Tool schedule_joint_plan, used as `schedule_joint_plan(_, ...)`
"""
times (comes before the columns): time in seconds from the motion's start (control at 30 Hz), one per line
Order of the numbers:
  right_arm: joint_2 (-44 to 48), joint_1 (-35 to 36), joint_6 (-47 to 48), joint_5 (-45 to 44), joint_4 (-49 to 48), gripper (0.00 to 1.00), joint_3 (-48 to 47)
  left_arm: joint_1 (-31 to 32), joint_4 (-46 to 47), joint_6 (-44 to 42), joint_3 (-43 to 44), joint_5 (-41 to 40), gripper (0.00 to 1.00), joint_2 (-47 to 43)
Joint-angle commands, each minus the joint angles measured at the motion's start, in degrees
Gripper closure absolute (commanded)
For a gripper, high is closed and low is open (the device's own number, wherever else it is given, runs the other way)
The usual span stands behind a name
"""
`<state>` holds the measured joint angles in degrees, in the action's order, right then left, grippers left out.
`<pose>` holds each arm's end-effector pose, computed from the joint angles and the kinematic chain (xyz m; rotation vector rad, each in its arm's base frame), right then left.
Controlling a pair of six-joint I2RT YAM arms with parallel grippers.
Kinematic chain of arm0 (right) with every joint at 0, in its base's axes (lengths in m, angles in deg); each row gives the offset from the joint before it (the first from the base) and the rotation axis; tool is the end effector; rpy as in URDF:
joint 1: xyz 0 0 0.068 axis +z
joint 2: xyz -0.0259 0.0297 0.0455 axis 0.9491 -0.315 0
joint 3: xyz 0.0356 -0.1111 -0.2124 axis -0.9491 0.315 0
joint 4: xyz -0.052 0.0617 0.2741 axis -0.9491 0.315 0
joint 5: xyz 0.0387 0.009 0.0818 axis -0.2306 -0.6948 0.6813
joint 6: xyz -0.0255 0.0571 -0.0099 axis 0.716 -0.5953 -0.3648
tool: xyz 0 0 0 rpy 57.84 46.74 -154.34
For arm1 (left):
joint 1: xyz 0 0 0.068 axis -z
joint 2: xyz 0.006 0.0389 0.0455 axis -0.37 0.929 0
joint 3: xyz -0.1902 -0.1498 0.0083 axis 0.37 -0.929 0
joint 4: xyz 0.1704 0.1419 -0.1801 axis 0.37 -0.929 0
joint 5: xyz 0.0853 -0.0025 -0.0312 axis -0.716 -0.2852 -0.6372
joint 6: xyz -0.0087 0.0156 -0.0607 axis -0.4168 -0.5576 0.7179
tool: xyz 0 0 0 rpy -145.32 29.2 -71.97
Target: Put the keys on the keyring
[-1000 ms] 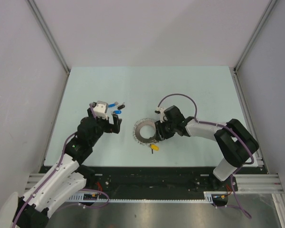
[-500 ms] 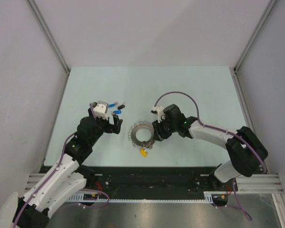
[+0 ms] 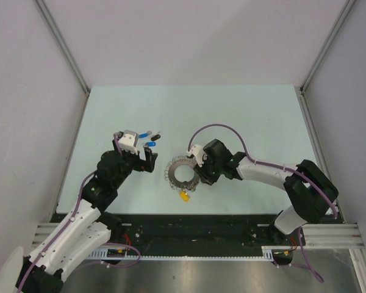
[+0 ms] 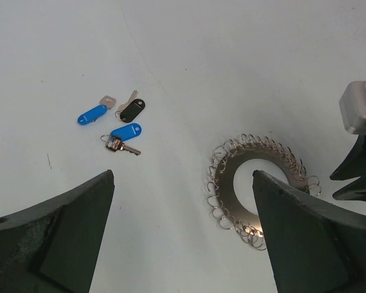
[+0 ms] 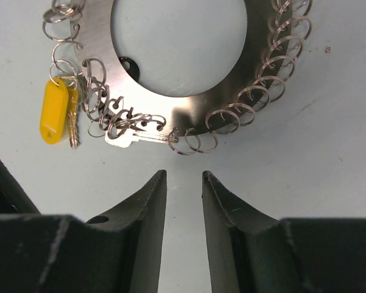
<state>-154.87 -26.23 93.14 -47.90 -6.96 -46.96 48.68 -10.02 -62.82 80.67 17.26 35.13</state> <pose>0.2275 0.2456 0.1232 -1.2974 2.2013 0.5033 0.2061 -0.1009 0.2467 0.2788 1.8227 -0.3445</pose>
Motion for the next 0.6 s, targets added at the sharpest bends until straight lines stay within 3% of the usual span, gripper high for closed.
schedule_joint_plan(0.0, -2.0, 1.1, 4.1, -1.1, -0.7, 0.67, -1.8, -0.5, 1.6, -0.5, 1.8, 1.3, 0.00, -0.7)
schedule_joint_plan(0.57, -4.7, 1.6, 7.3, 0.5, -5.8, 0.63, -1.7, -0.5, 1.6, -0.9, 1.7, 1.3, 0.00, -0.9)
